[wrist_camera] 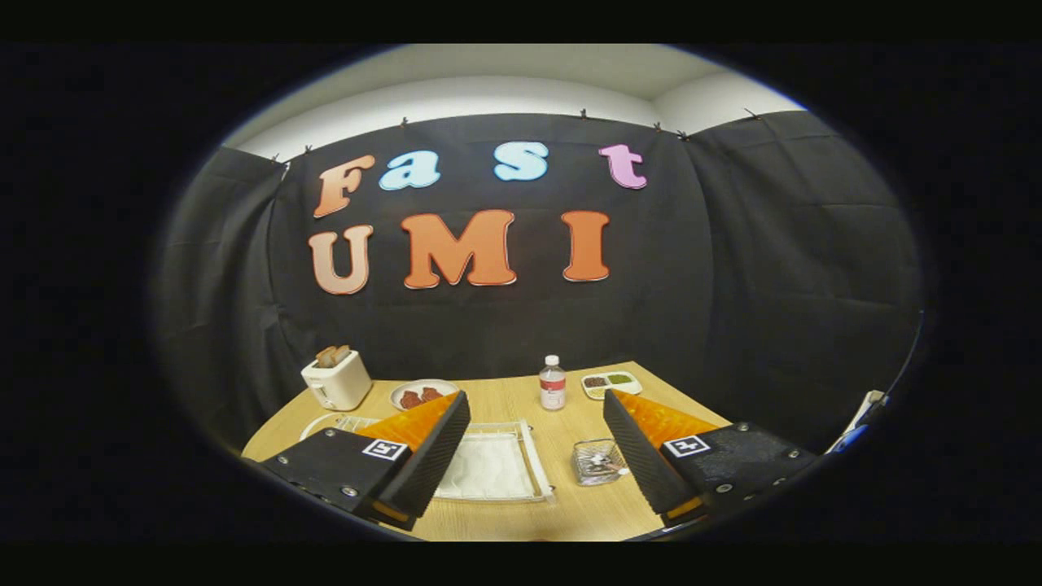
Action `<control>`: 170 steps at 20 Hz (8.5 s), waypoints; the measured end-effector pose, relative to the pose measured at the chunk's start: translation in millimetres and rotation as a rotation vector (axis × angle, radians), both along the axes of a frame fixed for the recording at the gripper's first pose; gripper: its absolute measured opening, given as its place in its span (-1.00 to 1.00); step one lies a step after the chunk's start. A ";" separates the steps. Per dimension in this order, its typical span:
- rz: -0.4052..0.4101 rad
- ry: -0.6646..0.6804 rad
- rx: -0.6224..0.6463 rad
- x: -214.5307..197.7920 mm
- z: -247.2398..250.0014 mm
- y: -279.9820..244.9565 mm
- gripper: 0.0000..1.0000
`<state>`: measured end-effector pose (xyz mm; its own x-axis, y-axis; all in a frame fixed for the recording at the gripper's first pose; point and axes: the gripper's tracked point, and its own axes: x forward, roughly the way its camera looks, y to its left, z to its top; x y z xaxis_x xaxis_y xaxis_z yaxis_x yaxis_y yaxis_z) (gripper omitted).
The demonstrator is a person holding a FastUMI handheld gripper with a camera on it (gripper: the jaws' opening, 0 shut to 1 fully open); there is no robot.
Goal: Take the plate from the dish rack, then take the spoon from the basket and place it into the plate.
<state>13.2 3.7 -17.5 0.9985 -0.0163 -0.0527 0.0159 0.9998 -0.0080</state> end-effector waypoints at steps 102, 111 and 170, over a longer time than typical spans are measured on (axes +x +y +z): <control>0.080 0.850 0.603 -119.9 -307.4 74.1 -0.48; 0.100 0.886 0.785 -101.4 -330.1 94.7 -0.46; -0.011 0.279 -0.031 78.2 -211.6 -114.8 -0.46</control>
<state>91.4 -111.0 -229.0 0.9451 -0.0327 -0.3250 0.0193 0.9988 -0.0441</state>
